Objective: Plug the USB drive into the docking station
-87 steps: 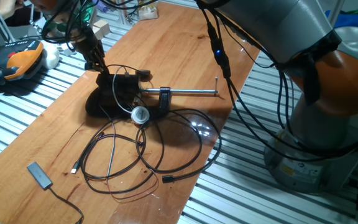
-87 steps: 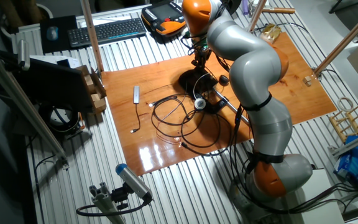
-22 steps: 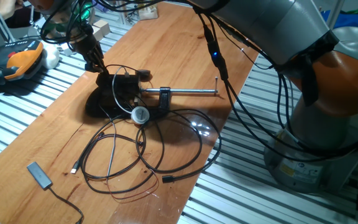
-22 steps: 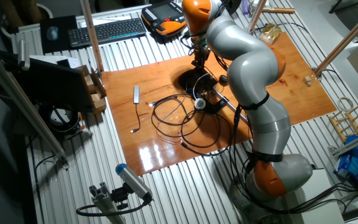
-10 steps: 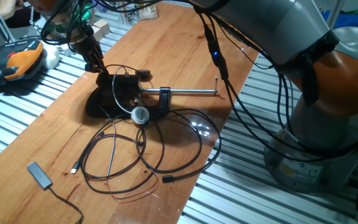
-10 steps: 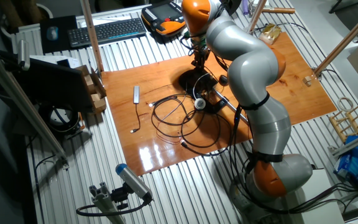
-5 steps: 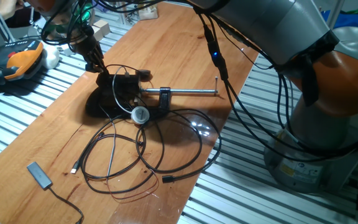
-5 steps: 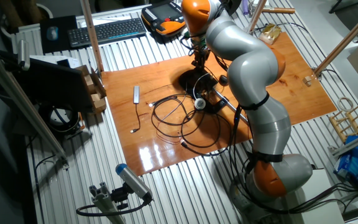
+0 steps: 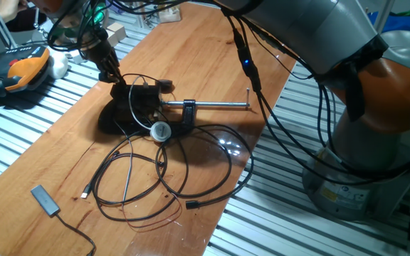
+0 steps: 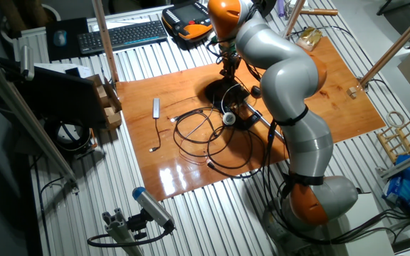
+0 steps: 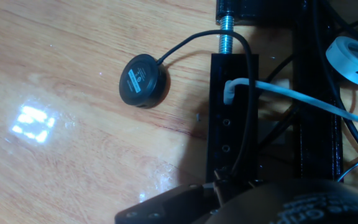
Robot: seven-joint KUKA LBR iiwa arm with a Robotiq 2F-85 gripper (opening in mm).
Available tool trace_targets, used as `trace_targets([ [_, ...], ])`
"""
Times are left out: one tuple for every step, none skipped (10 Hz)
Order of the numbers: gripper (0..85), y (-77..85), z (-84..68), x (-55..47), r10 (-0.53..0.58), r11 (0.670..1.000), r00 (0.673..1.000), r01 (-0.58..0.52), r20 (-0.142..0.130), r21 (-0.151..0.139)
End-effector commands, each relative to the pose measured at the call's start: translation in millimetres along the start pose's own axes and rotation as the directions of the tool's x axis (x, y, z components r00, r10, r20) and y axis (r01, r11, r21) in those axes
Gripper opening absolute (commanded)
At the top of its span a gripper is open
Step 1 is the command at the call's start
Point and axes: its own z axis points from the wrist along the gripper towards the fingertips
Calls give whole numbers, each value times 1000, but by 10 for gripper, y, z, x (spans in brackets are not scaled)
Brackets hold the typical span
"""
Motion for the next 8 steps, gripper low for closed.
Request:
trace_targets([
  [0,-1,0,2,0,1000,1000,0,0,0],
  [0,-3,1,6,0,1000,1000,0,1,-1],
  [0,-1,-1,8,-2,1000,1000,2,2,-4],
  [0,3,-5,7,-6,1000,1000,6,5,-9],
  [0,5,-5,6,-5,1000,1000,6,7,-12],
  [0,5,-5,6,-5,1000,1000,6,7,-12],
  [0,4,2,9,-7,1000,1000,7,5,-13],
  [0,0,10,12,-7,1000,1000,7,5,-13],
])
